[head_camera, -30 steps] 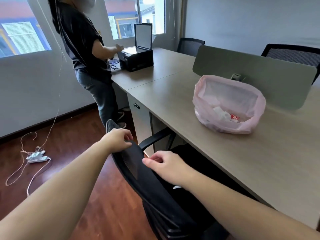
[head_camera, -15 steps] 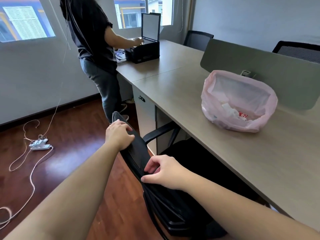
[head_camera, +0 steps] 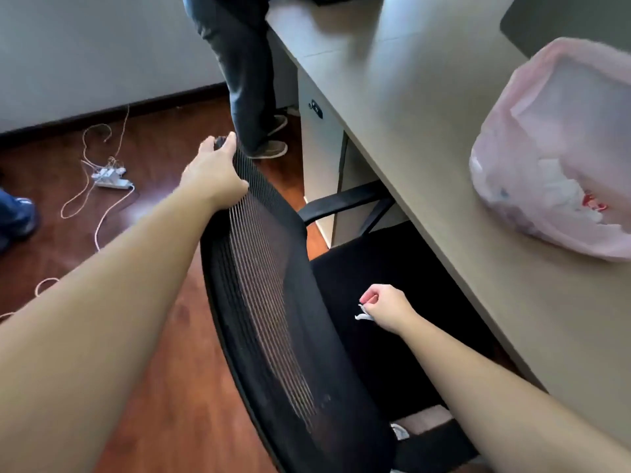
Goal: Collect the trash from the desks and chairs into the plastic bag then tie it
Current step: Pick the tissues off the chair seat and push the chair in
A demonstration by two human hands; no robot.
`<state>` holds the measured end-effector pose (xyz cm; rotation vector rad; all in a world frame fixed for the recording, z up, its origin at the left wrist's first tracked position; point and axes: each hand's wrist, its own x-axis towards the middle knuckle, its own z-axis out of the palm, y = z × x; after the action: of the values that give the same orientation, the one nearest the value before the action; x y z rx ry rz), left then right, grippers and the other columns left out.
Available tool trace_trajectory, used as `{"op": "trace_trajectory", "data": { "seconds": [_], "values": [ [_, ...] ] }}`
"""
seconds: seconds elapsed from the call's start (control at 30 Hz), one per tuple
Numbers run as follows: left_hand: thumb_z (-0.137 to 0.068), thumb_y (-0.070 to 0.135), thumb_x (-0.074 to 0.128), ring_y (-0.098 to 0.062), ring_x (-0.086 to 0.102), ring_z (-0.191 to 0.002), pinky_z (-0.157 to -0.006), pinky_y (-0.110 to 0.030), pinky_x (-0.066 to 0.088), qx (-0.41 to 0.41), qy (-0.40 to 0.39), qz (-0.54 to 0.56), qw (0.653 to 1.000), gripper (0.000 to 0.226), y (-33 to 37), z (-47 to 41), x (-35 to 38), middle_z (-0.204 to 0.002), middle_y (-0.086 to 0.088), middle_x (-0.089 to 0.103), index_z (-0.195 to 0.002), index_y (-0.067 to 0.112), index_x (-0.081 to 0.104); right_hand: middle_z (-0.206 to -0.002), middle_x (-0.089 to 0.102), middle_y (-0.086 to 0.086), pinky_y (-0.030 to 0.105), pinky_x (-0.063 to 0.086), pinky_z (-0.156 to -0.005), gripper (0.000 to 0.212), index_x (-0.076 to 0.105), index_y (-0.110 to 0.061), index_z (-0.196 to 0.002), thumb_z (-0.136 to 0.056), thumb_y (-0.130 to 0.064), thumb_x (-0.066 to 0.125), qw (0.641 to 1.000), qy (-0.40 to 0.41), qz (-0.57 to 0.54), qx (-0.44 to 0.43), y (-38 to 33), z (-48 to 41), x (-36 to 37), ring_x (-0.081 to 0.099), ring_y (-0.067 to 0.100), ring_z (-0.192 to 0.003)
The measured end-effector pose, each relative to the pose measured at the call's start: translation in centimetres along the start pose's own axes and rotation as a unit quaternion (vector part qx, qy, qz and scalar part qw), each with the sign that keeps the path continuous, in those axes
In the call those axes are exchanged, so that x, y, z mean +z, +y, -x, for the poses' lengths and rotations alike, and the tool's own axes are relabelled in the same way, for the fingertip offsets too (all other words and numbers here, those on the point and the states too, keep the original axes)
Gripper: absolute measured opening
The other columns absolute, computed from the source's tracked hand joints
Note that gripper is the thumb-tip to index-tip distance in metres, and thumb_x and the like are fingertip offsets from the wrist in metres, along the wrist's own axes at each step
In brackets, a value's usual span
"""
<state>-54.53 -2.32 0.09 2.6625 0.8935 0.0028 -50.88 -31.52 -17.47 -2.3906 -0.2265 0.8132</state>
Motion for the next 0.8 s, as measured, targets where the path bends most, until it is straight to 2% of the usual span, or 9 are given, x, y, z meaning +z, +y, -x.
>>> {"op": "trace_trajectory", "data": {
  "seconds": [0.13,0.2,0.27,0.37,0.47,0.57,0.63,0.7,0.8],
  "values": [
    [-0.087,0.027,0.062,-0.024,0.02,-0.145,-0.116,-0.033,0.02,0.005,0.022,-0.01,1.0,0.082,0.0,-0.2,0.2,-0.159,-0.008,0.014,-0.152,0.027,0.013,-0.098,0.062,0.0,0.023,0.047,-0.061,0.021,0.065,-0.023,-0.093,-0.085,-0.01,0.051,0.993,-0.05,0.104,0.026,4.2,-6.0,3.3,0.059,0.019,-0.079],
    [-0.088,0.029,0.062,-0.024,0.018,-0.145,-0.117,-0.033,0.017,-0.001,0.024,-0.031,0.999,0.082,-0.1,-0.3,0.5,-0.159,-0.006,0.015,-0.152,0.029,0.012,-0.121,0.056,0.003,0.029,0.051,-0.078,0.024,0.065,-0.026,-0.102,-0.086,-0.013,0.053,0.984,-0.067,0.16,0.027,6.2,-8.6,5.4,0.059,0.024,-0.101],
    [-0.088,0.031,0.062,-0.025,0.017,-0.146,-0.117,-0.035,0.016,-0.007,0.026,-0.057,0.998,0.082,-0.3,-0.3,0.8,-0.159,-0.005,0.015,-0.152,0.031,0.011,-0.144,0.038,0.003,0.031,0.047,-0.093,0.034,0.061,-0.026,-0.117,-0.087,-0.011,0.053,0.975,-0.094,0.201,0.019,7.9,-10.3,7.2,0.047,0.027,-0.123],
    [-0.088,0.035,0.062,-0.025,0.019,-0.146,-0.118,-0.035,0.016,-0.004,0.04,-0.089,0.995,0.082,-0.6,-0.7,1.5,-0.158,-0.005,0.018,-0.152,0.032,0.011,-0.157,0.014,0.004,0.035,0.043,-0.1,0.046,0.052,-0.028,-0.13,-0.09,-0.006,0.049,0.959,-0.127,0.252,0.023,10.2,-12.5,9.6,0.034,0.03,-0.133],
    [-0.086,0.037,0.062,-0.024,0.022,-0.145,-0.118,-0.035,0.017,-0.002,0.048,-0.108,0.993,0.082,-1.2,-0.8,2.2,-0.157,-0.003,0.022,-0.152,0.034,0.012,-0.155,0.015,0.008,0.035,0.045,-0.092,0.046,0.048,-0.027,-0.131,-0.091,-0.005,0.045,0.945,-0.122,0.303,0.009,12.6,-14.4,11.6,0.041,0.029,-0.122],
    [-0.085,0.04,0.061,-0.024,0.023,-0.144,-0.118,-0.036,0.018,0.0,0.048,-0.122,0.991,0.082,-1.7,-1.3,2.2,-0.157,-0.001,0.023,-0.151,0.036,0.012,-0.12,0.051,0.013,0.039,0.044,-0.073,0.022,0.054,-0.013,-0.107,-0.089,-0.013,0.042,0.925,-0.089,0.369,-0.011,13.7,-16.4,13.0,0.052,0.027,-0.085],
    [-0.086,0.04,0.061,-0.024,0.024,-0.144,-0.117,-0.035,0.018,0.0,0.049,-0.128,0.991,0.082,-1.8,-1.7,2.1,-0.156,-0.001,0.024,-0.151,0.035,0.012,-0.103,0.062,0.012,0.036,0.049,-0.072,0.015,0.062,-0.009,-0.097,-0.088,-0.008,0.05,0.947,-0.093,0.307,0.022,12.8,-17.4,13.5,0.061,0.028,-0.086],
    [-0.086,0.04,0.061,-0.024,0.023,-0.144,-0.117,-0.034,0.017,-0.002,0.045,-0.131,0.99,0.083,-2.0,-1.9,2.3,-0.157,-0.003,0.023,-0.151,0.034,0.011,-0.104,0.067,0.009,0.028,0.047,-0.065,0.014,0.066,-0.005,-0.101,-0.089,-0.01,0.06,0.951,-0.101,0.285,0.066,11.3,-17.5,13.7,0.066,0.025,-0.092],
    [-0.086,0.038,0.062,-0.024,0.022,-0.144,-0.117,-0.032,0.016,-0.008,0.03,-0.116,0.993,0.083,-2.0,-1.7,3.0,-0.157,-0.005,0.022,-0.152,0.032,0.012,-0.103,0.068,0.008,0.026,0.046,-0.064,0.016,0.068,-0.006,-0.097,-0.089,-0.02,0.064,0.96,-0.091,0.259,0.057,9.4,-16.4,13.4,0.066,0.023,-0.088]
  ]
}}
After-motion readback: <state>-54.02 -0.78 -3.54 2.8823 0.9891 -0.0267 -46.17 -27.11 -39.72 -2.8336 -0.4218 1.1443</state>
